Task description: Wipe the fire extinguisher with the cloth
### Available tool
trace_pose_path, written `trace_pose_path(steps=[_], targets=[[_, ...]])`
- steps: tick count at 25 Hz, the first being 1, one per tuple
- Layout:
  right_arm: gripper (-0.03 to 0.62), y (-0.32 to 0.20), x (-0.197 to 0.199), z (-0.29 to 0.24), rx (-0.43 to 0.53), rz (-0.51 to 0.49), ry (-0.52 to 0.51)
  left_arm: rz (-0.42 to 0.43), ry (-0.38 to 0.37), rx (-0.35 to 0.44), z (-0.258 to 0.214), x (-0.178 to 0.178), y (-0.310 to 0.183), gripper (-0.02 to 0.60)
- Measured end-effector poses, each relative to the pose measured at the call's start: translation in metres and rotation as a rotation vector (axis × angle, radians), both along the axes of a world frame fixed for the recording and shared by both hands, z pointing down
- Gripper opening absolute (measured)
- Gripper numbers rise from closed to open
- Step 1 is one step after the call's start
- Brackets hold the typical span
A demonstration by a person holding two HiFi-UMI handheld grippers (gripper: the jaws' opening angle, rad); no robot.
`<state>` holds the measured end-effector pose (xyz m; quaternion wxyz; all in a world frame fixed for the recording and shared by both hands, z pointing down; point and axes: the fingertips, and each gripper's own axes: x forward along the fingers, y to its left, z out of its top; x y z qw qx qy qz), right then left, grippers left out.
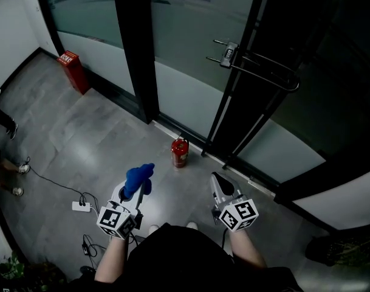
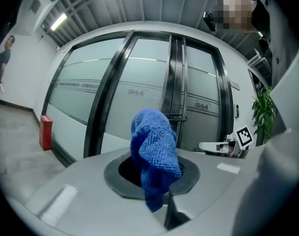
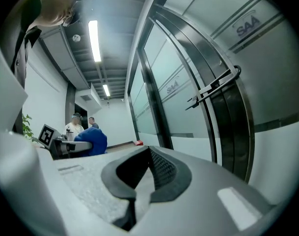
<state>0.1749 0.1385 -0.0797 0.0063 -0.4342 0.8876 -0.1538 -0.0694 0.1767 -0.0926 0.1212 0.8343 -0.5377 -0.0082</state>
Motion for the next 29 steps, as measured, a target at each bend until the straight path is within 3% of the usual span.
trace_pose_path(steps=[19,29], targets=[[0.003,0.014,-0.04,0.011,-0.023,0.026,0.037,0.006,0.032,-0.008,0.007,-0.05,0.019,0.048],[0.003,0.017,-0.045,0.008,-0.022,0.011,0.04,0.01,0.032,0.009,0.004,-0.054,0.021,0.048]])
